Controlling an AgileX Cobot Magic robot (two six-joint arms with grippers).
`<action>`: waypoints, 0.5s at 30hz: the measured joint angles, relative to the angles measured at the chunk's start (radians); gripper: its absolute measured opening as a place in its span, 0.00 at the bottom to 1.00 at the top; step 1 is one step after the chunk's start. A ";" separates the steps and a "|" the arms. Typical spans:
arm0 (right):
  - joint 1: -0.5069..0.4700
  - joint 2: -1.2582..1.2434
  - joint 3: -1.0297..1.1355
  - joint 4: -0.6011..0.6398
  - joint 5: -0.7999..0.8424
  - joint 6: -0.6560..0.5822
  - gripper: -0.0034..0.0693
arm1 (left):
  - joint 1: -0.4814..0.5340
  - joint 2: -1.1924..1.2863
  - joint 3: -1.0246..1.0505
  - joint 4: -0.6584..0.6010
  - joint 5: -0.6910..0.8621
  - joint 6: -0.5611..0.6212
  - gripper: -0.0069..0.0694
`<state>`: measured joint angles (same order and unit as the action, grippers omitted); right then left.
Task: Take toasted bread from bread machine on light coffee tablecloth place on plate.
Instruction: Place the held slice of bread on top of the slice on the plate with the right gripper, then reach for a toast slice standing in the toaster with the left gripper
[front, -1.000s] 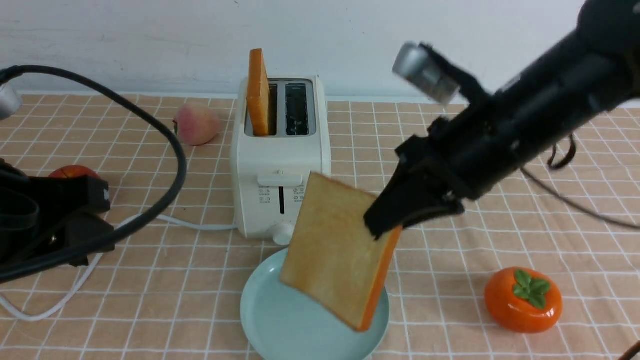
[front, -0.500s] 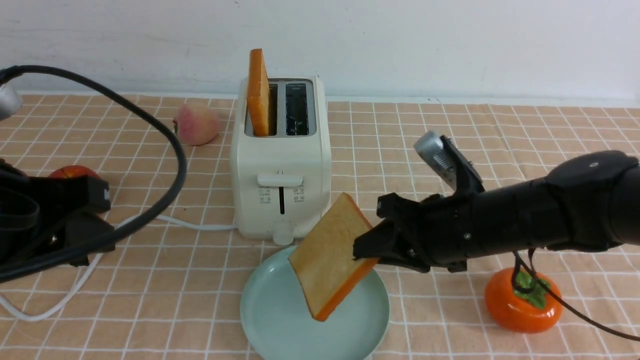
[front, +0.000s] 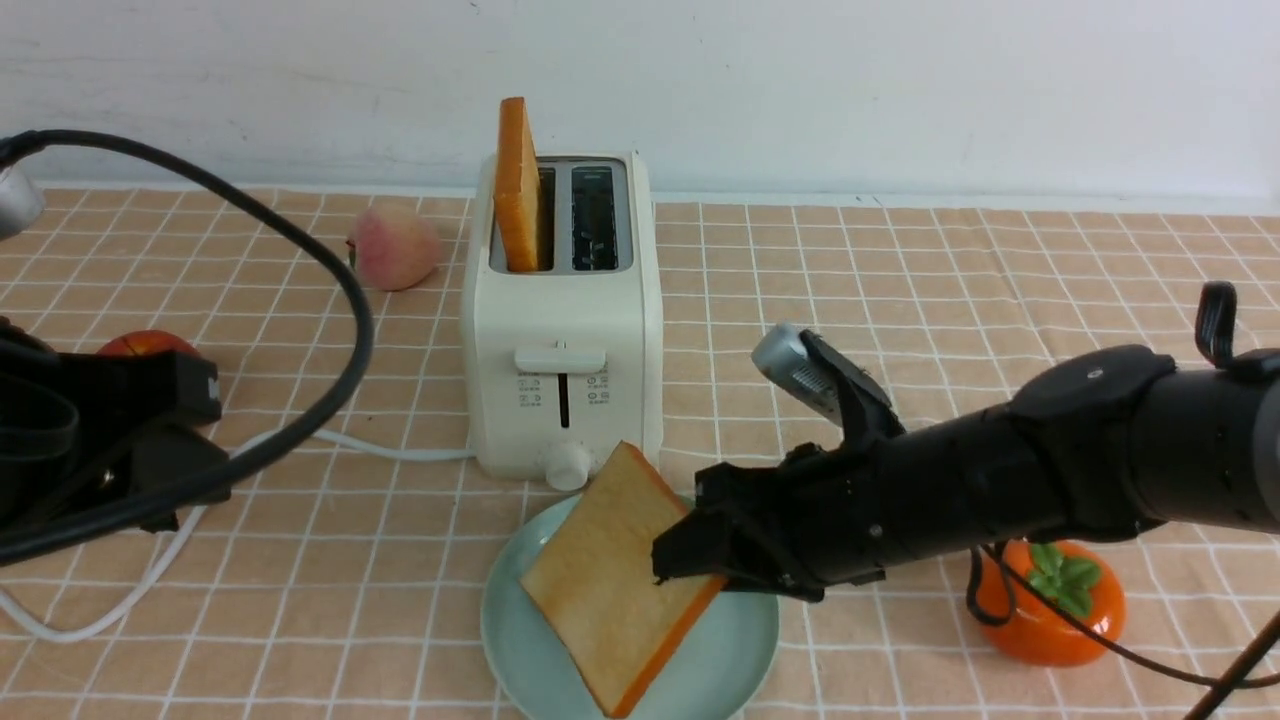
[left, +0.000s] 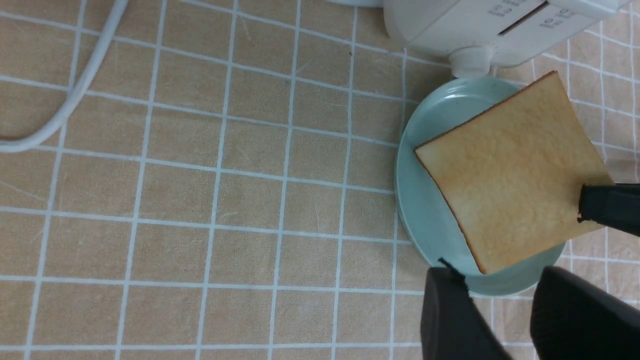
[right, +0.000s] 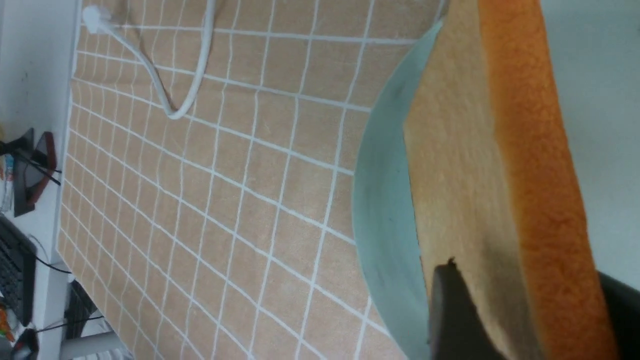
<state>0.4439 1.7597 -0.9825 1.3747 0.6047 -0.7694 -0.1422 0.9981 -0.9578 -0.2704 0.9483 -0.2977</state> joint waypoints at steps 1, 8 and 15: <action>0.000 -0.004 0.000 -0.024 -0.008 -0.008 0.65 | 0.000 0.000 0.000 0.000 0.000 0.000 0.41; 0.000 -0.097 0.000 -0.183 -0.049 -0.122 0.96 | 0.000 0.000 0.000 0.000 0.003 0.000 0.41; 0.000 -0.333 -0.025 -0.547 0.003 0.014 0.89 | 0.000 0.000 -0.135 -0.078 -0.023 0.160 0.52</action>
<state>0.4439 1.4265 -1.0074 0.8272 0.6078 -0.7552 -0.1422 0.9981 -1.0932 -0.3480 0.9256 -0.1378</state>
